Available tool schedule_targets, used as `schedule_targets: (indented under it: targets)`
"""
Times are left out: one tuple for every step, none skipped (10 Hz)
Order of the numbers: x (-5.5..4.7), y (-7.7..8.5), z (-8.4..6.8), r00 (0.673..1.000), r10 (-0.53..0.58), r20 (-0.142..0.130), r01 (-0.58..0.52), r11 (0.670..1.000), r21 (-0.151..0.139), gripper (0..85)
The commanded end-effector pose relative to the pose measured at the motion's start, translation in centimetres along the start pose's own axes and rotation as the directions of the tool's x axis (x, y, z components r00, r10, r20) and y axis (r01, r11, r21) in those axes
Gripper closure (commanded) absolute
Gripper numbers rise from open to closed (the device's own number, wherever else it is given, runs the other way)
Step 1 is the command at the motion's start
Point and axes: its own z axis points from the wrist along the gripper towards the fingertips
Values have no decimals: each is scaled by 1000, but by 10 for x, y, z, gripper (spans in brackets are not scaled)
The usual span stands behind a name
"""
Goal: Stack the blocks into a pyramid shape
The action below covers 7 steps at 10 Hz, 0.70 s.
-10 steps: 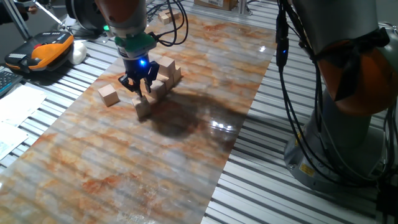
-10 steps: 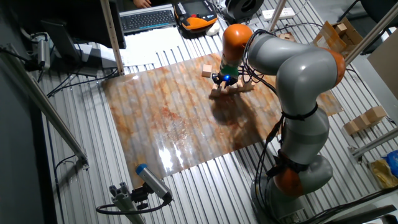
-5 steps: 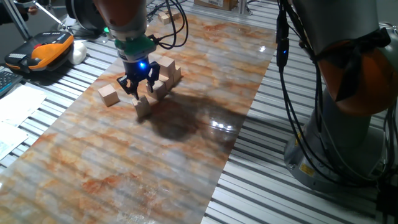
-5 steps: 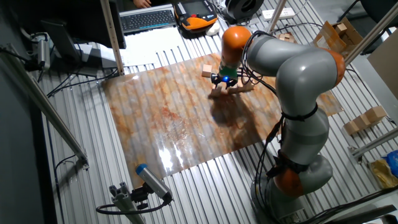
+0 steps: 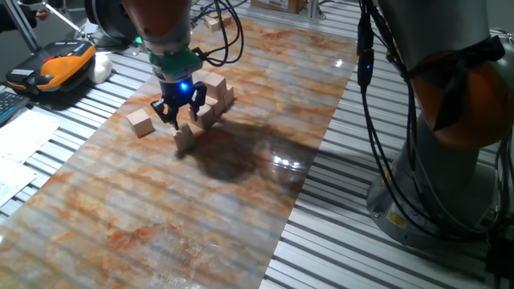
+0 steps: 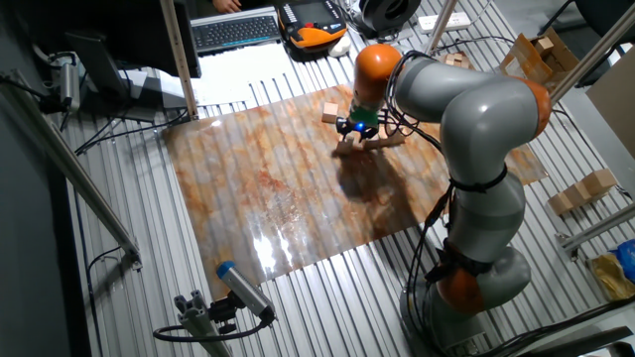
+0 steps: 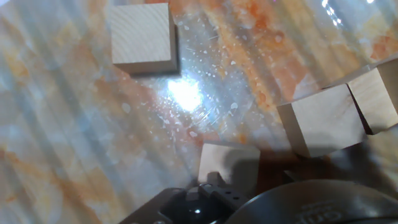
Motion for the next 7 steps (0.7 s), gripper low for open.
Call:
schedule_targets:
  targets:
    - [1,1,0,1000,9,20,-8,1000,-22,170]
    - [1,2,-1,1000,4,27,-3,1000,-20,170]
    - [2,3,-1,1000,-1,27,1,1000,-15,170]
    - [2,5,-1,1000,-4,21,4,1000,1,170]
    - [2,6,0,1000,-5,16,5,1000,11,340]
    - [1,8,1,1000,-6,7,6,1000,8,340]
    - [1,9,2,1000,-8,5,8,1000,8,340]
